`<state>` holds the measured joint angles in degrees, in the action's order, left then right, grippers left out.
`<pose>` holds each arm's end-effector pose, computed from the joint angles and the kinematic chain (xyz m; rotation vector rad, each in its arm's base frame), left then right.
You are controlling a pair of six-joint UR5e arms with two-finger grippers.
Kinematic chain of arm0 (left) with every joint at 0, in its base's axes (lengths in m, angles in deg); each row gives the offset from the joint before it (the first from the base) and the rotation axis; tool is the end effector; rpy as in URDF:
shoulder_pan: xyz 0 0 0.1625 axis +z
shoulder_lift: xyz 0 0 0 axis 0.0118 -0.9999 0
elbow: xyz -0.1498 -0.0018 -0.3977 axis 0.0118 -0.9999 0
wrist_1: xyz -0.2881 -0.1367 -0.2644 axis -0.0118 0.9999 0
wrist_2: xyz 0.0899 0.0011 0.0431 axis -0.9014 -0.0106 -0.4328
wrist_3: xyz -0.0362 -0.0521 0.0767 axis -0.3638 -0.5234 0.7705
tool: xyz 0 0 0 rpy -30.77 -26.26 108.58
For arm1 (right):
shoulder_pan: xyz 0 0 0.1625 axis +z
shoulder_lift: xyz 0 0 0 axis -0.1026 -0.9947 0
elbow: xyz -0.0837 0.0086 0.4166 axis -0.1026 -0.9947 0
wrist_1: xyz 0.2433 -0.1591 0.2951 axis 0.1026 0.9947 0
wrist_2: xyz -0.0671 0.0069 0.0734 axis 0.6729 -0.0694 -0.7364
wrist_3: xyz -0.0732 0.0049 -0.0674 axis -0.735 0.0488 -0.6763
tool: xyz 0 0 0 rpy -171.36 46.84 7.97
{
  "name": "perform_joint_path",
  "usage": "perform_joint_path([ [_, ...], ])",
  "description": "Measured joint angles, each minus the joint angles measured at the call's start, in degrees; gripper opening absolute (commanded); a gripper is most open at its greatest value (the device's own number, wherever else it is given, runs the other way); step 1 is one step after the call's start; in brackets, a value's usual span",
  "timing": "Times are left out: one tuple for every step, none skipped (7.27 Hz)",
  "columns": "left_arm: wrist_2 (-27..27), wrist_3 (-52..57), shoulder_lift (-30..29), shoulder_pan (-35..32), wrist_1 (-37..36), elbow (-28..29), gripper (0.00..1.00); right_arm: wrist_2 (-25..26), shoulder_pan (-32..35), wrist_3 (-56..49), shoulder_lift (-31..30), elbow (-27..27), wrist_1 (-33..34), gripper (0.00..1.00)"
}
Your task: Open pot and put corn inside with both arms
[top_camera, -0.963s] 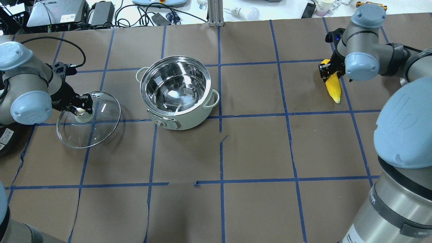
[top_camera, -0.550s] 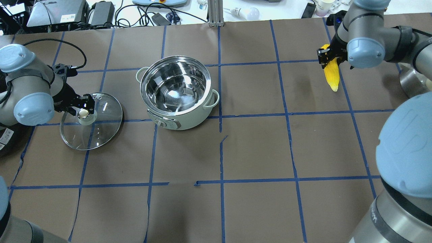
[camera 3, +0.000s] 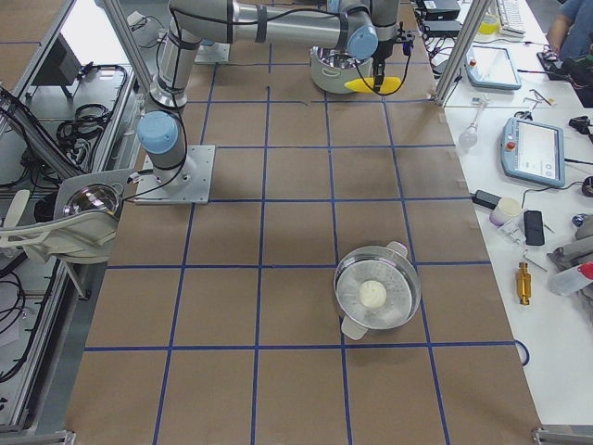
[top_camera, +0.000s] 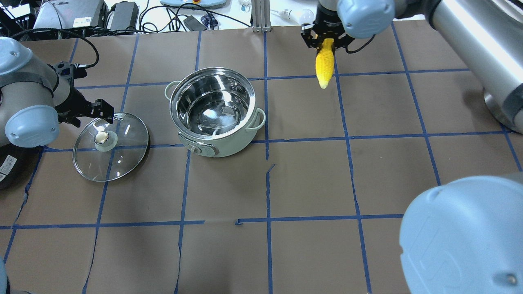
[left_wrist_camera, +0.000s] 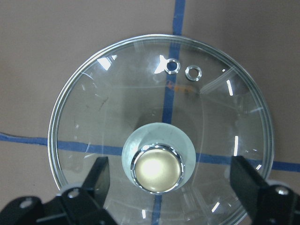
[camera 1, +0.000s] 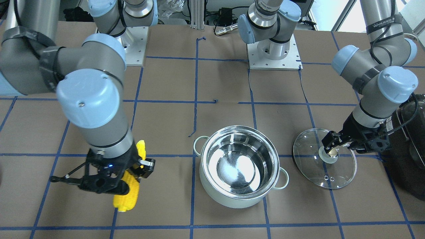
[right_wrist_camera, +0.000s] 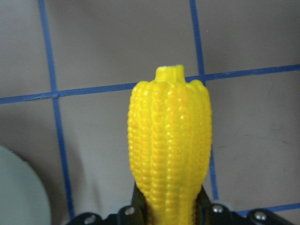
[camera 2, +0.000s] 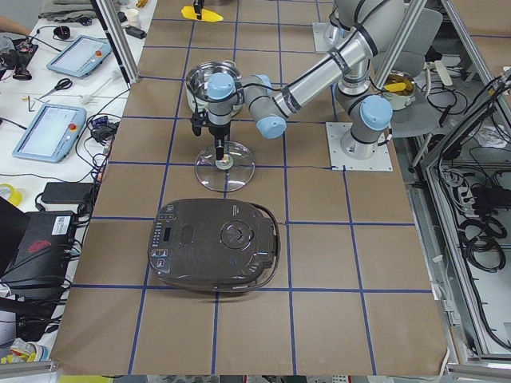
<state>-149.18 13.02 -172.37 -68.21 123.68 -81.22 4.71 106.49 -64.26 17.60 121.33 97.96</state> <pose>0.0856 -0.5536 0.2894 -0.1666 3.0742 -0.2087 0.2553 -0.6695 0.3938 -0.1595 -3.1042 0.1905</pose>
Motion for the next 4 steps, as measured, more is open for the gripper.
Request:
perform_joint_path([
  [0.1,-0.3,2.6,-0.2,3.4,0.6,0.96,0.1,4.6,4.6,1.5,-2.4,-1.1,0.0],
  [0.1,-0.9,5.4,-0.3,8.0,1.7,0.96,0.4,9.0,8.6,3.1,-4.0,-1.5,0.0],
  [0.0,-1.4,7.7,-0.3,12.0,2.7,0.96,0.8,12.8,10.7,4.4,-4.8,-1.6,0.0],
  [-0.1,-1.9,9.5,-0.3,15.2,4.0,0.96,1.0,15.7,11.0,5.4,-5.2,-1.4,0.0],
])
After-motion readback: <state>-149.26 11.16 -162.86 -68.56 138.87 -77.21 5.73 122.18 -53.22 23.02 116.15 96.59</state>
